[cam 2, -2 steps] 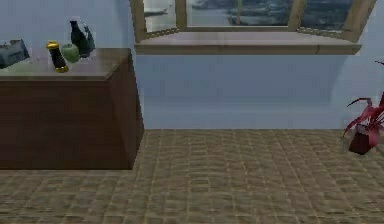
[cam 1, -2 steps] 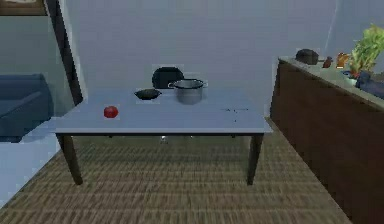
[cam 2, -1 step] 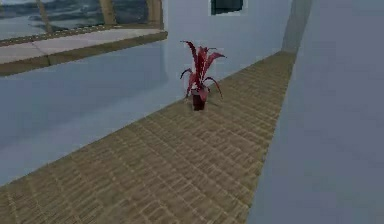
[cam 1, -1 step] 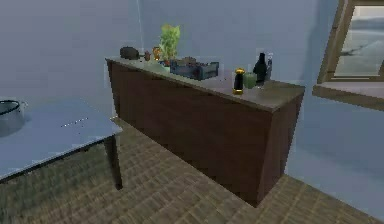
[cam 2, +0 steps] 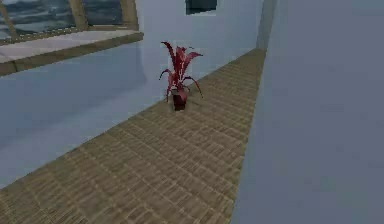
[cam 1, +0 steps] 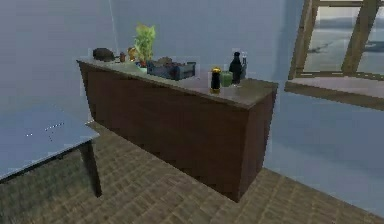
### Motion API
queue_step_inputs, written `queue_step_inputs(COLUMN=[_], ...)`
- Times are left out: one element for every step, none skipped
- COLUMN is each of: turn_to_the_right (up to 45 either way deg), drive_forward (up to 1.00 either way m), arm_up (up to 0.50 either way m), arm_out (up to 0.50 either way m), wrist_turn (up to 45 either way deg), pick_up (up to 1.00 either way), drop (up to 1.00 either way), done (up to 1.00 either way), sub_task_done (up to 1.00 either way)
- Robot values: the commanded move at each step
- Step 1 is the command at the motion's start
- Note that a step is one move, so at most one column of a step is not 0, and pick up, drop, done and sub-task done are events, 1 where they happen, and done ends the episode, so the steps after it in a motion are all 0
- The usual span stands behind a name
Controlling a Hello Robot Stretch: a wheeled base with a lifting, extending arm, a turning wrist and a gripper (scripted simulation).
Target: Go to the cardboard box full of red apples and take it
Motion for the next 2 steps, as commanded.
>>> queue_step_inputs(turn_to_the_right=[0.0,-45.0], drive_forward=[0.85,0.0], arm_up=[0.0,0.0], arm_out=[0.0,0.0], wrist_turn=[0.0,0.0], pick_up=[0.0,0.0], drop=[0.0,0.0], done=[0.0,0.0], sub_task_done=[0.0,0.0])
